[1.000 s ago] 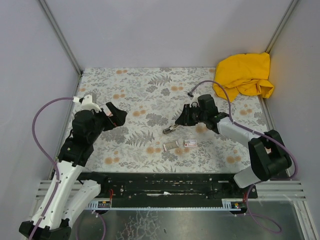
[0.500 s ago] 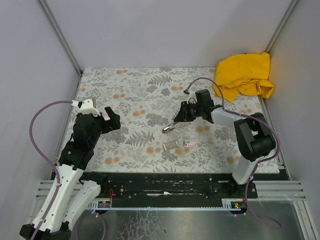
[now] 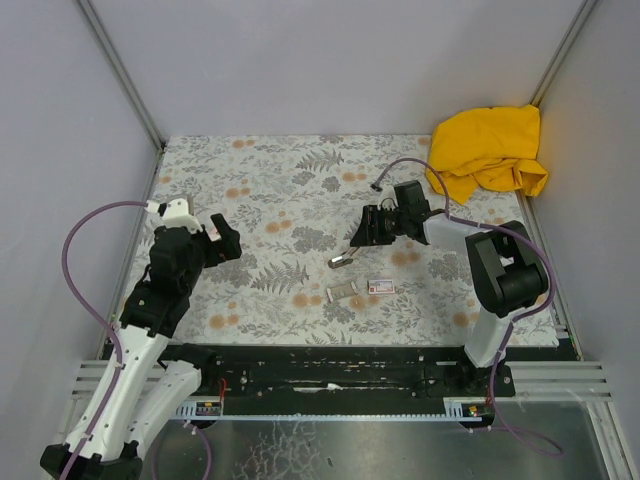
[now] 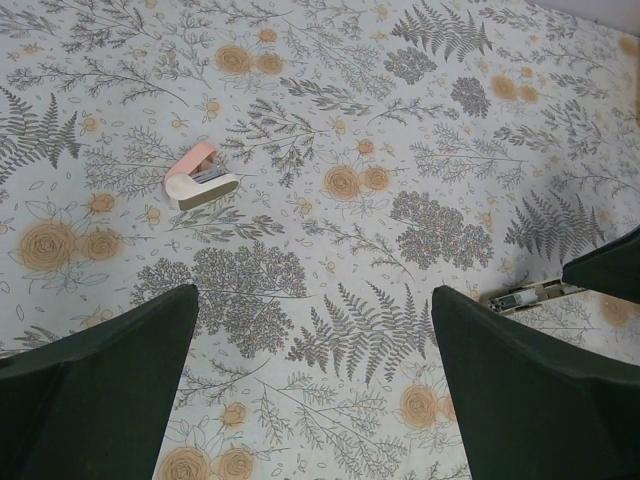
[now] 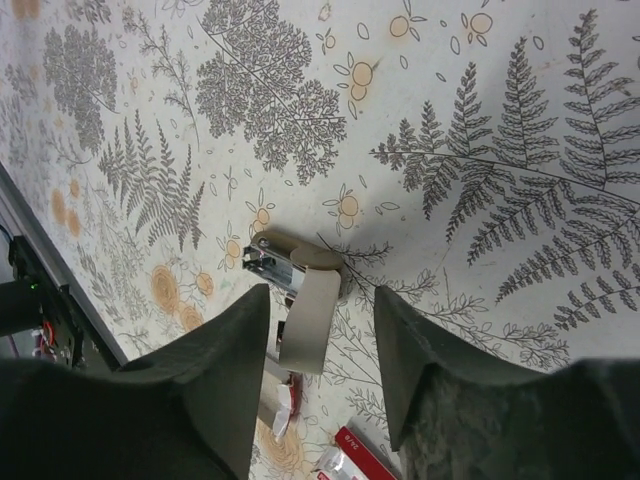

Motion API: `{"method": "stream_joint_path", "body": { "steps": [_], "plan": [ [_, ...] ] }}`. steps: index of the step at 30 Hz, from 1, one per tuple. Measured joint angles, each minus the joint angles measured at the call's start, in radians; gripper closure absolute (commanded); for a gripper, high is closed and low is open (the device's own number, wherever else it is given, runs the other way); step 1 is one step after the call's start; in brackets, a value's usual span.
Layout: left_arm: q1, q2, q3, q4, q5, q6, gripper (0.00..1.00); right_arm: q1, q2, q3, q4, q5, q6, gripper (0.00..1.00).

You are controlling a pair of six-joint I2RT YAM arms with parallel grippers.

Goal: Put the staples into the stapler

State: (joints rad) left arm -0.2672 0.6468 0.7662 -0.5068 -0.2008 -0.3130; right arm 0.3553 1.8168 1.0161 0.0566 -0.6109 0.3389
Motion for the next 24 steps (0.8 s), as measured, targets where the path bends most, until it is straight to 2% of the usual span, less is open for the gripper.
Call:
{"method": "stream_joint_path", "body": {
  "steps": [4,8,13,18,24],
  "plan": [
    [0.0,0.007,0.0,0.0,-0.002,0.005,0.0,-0.005,-0.002,0.0,-0.001,0.018,-0.008,0.32],
    [0.0,0.048,0.001,0.002,-0.002,0.019,0.0,-0.016,-0.032,0.0,-0.011,0.057,-0.018,0.26],
    [0.003,0.25,0.055,0.004,0.001,0.049,0.01,-0.031,-0.164,-0.034,-0.023,0.152,-0.032,0.22],
    [0.036,0.525,0.179,0.001,0.006,0.078,0.16,-0.035,-0.345,-0.105,-0.023,0.241,-0.037,0.22],
    [0.108,0.793,0.369,0.011,-0.026,0.127,0.31,-0.035,-0.482,-0.19,-0.029,0.276,-0.035,0.22]
  ]
}}
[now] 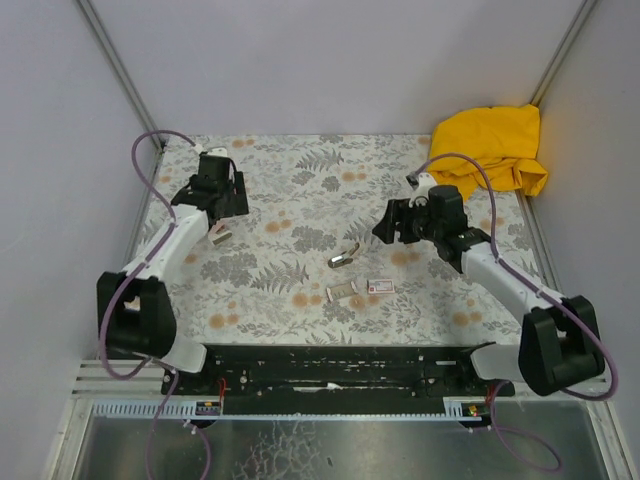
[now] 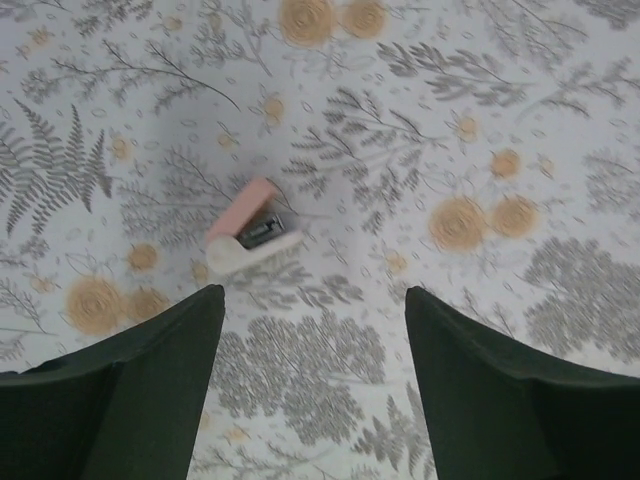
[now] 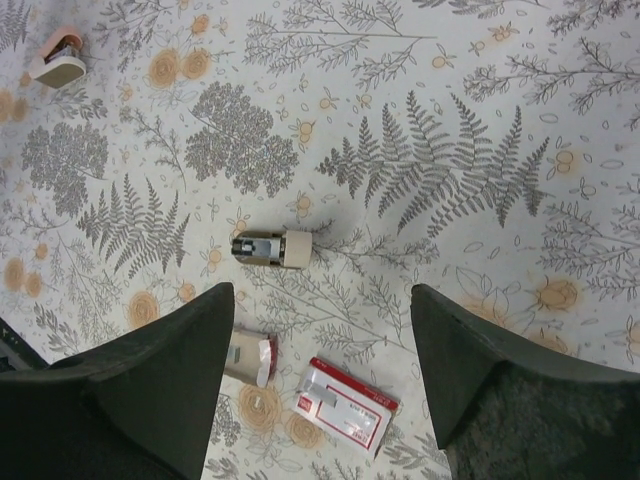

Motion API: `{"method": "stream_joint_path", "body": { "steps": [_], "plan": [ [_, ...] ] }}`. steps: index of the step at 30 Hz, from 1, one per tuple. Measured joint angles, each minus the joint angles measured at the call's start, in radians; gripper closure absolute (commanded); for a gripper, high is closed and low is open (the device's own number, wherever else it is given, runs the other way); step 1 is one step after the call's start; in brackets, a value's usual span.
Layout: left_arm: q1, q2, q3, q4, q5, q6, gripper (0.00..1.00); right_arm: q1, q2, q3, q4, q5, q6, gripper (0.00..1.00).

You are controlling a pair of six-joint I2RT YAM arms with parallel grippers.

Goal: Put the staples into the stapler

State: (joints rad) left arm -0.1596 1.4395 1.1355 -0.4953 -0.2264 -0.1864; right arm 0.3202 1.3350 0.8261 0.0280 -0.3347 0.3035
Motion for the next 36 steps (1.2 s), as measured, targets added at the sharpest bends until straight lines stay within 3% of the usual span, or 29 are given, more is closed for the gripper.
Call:
{"method": "stream_joint_path", "body": {
  "steps": [8,17,36],
  "plan": [
    [0.107,0.291,0.15,-0.004,-0.009,0.046,0.41,0.0,-0.117,-0.046,-0.056,0.009,-0.001,0.22],
    [0.162,0.466,0.245,-0.019,-0.006,0.071,0.46,0.0,-0.171,-0.057,-0.074,0.01,-0.001,0.22],
    [0.169,0.555,0.261,-0.043,0.014,0.095,0.55,0.0,-0.171,-0.061,-0.099,0.016,-0.001,0.22]
  ]
}}
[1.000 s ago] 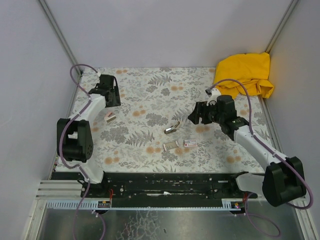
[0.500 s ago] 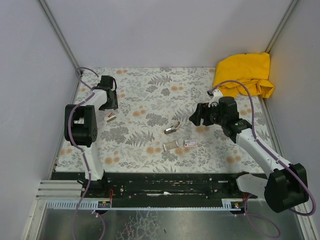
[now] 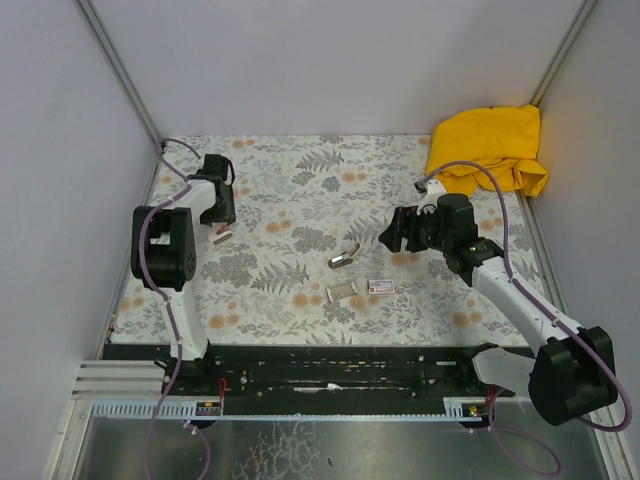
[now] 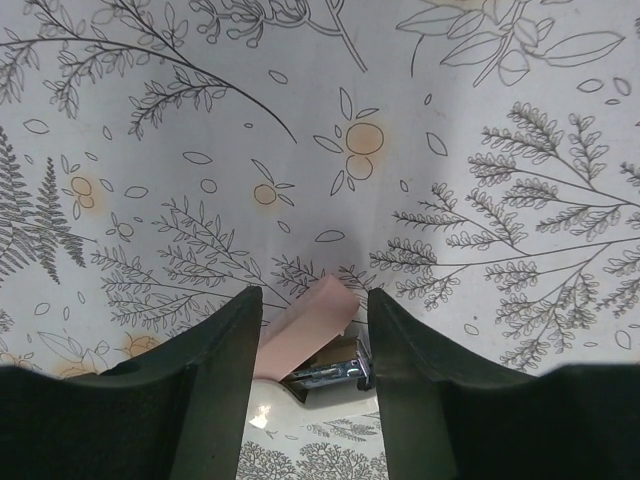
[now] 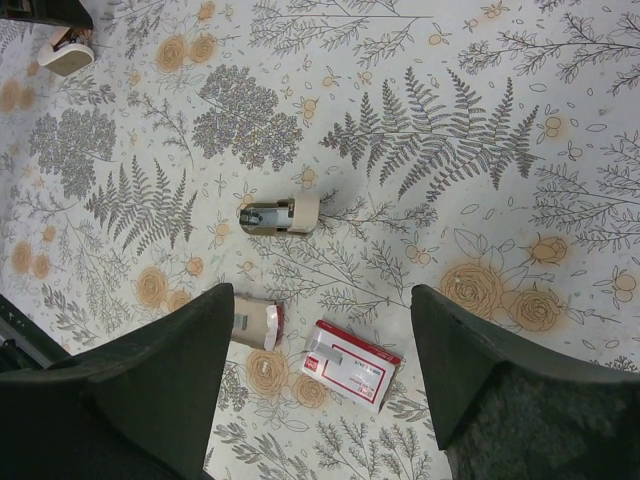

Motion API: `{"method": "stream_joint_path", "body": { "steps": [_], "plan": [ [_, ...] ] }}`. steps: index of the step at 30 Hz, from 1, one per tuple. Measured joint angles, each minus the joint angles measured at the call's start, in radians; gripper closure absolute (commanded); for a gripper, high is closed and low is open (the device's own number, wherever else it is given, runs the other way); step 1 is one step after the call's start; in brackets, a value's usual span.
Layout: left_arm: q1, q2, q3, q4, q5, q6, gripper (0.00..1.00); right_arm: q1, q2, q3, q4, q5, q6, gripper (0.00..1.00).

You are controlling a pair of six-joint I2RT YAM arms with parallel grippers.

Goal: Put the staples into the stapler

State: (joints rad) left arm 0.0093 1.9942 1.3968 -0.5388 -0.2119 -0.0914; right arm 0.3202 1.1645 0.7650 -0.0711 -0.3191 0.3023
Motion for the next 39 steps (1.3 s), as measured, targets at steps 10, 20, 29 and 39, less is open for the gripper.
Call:
{"method": "stream_joint_path", "body": {
  "steps": [10,20,29,39],
  "plan": [
    [0.005,0.026,0.005,-0.012,0.004,0.002,0.71,0.0,0.0,0.0,0.0,0.016,0.0,0.22],
    [0.005,0.013,-0.013,-0.02,0.005,0.0,0.97,0.0,0.0,0.0,-0.014,0.021,0.0,0.22],
    [-0.067,-0.203,-0.174,-0.009,-0.002,-0.02,1.0,0.0,0.0,0.0,-0.014,0.007,0.018,0.22],
    [-0.467,-0.692,-0.435,0.222,-0.026,-0.075,1.0,0.0,0.013,-0.003,0.014,-0.167,0.211,0.22]
  ]
}}
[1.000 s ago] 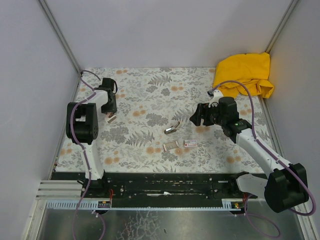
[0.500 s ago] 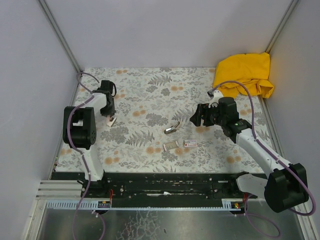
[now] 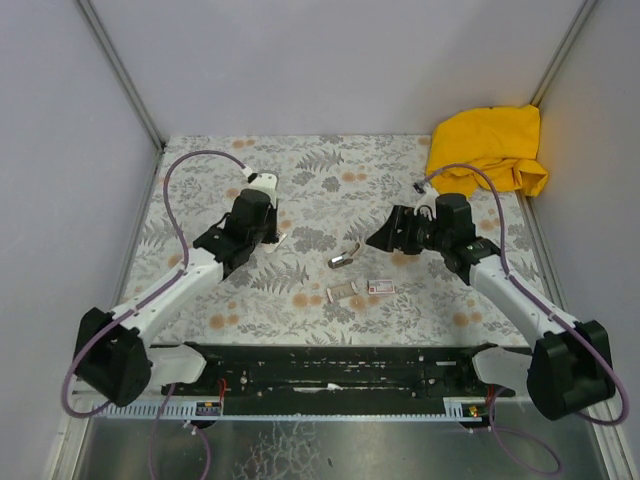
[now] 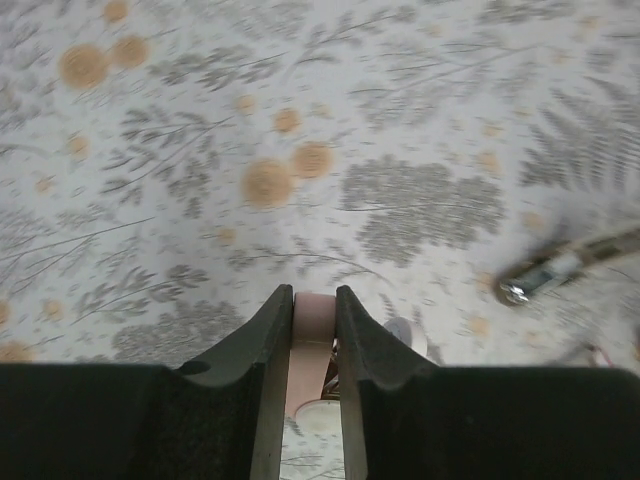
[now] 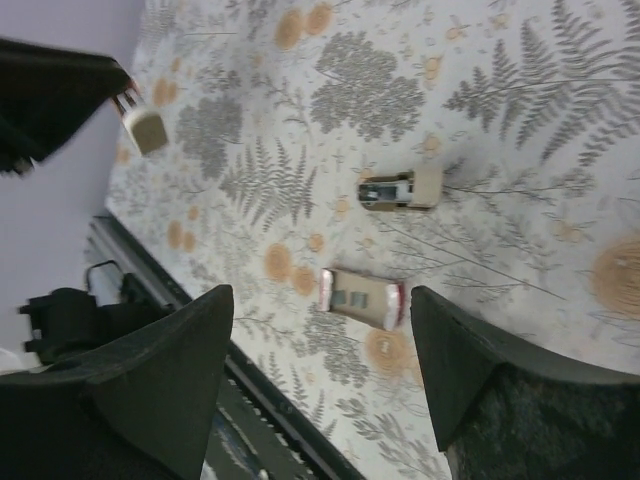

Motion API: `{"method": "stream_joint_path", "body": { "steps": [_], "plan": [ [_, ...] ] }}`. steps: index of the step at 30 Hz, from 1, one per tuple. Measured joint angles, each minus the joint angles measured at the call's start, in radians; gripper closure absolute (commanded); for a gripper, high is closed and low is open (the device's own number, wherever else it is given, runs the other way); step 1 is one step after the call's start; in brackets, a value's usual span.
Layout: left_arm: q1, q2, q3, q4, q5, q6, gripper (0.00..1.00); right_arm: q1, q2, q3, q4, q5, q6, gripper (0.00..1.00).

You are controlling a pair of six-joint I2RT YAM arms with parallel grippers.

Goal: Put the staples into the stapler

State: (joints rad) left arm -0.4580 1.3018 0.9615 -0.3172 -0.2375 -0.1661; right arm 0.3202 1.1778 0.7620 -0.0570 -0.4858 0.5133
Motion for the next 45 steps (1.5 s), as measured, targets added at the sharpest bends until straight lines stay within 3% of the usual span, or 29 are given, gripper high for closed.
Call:
{"method": "stream_joint_path", "body": {
  "steps": [6,11,17,27,45],
  "plan": [
    [-0.28,-0.142,-0.148,0.135,-0.061,-0.009,1.0,0.02,0.102,-0.021,0.108,-0.148,0.141,0.22],
    [-0.443,-0.157,-0.165,0.198,-0.12,-0.021,1.0,0.128,0.124,-0.015,0.134,-0.219,0.125,0.22],
    [-0.506,-0.147,-0.154,0.225,-0.149,-0.058,1.0,0.225,0.123,0.002,0.154,-0.231,0.04,0.28],
    [-0.539,-0.141,-0.138,0.234,-0.156,-0.093,1.0,0.274,0.124,0.002,0.171,-0.207,-0.048,0.3],
    [-0.544,-0.142,-0.132,0.226,-0.181,-0.128,1.0,0.315,0.157,0.018,0.224,-0.208,-0.072,0.86]
  ]
}}
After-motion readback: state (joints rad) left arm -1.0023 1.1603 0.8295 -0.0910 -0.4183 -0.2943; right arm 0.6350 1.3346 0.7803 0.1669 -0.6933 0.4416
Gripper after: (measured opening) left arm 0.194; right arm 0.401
